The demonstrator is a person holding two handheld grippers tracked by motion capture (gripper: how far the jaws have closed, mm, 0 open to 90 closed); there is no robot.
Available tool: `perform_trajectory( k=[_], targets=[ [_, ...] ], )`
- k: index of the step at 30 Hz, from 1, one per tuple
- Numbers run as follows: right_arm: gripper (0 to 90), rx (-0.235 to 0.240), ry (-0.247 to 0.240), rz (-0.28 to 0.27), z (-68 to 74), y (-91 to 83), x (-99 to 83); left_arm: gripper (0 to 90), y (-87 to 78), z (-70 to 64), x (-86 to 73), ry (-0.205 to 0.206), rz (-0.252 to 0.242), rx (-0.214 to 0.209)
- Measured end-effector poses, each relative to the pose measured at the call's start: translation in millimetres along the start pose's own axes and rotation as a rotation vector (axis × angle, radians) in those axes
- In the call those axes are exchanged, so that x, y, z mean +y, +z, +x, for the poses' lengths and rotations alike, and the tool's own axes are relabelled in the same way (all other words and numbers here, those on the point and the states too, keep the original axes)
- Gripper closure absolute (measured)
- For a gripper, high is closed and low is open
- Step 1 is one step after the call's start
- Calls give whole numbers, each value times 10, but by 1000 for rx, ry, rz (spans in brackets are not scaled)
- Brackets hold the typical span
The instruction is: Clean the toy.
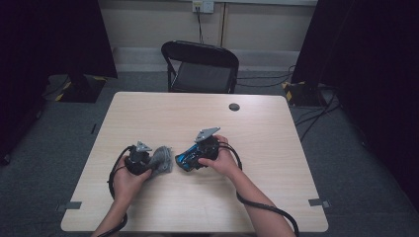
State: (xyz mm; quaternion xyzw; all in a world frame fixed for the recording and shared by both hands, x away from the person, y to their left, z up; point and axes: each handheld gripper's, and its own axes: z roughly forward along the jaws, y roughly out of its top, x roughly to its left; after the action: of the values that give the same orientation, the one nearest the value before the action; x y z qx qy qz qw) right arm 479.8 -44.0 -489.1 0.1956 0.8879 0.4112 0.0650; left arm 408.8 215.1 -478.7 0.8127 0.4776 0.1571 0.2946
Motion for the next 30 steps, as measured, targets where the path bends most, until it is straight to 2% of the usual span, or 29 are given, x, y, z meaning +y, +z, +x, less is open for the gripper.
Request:
perform_trajectory(
  k=[2, 4, 5, 6, 7, 11, 14, 19, 27, 30],
  targets=[
    [63, 0, 0, 2, 0, 0, 2, 705, 73, -74, 95, 22, 25, -23],
    [63, -3, 1, 2, 3, -1, 2, 706, 102, -193, 166, 67, 58, -65],
    [63, -4, 0, 1, 4, -1, 0, 708, 98, -245, 182, 84, 78, -70],
    [63, -5, -1, 0, 3, -2, -1, 710, 98, -245, 182, 84, 78, -70],
    [63, -5, 1, -1, 3, -2, -4, 712, 82, -288, 186, 94, 100, -93],
    [63, -6, 1, -7, 7, -4, -14, 720, 41, -337, 162, 128, 124, -142],
    [63, -6, 3, -13, 9, -4, -20, 729, 15, -403, 154, 137, 147, -172],
    [64, -3, 4, 7, 6, -2, 6, 735, -24, -477, 106, 116, 158, -236],
    [64, -6, 2, 14, 12, -1, 14, 735, -46, -639, 78, 121, 167, -281],
    [63, -8, 2, 15, 16, -1, 15, 735, -47, -698, 76, 134, 170, -290]
  ],
)
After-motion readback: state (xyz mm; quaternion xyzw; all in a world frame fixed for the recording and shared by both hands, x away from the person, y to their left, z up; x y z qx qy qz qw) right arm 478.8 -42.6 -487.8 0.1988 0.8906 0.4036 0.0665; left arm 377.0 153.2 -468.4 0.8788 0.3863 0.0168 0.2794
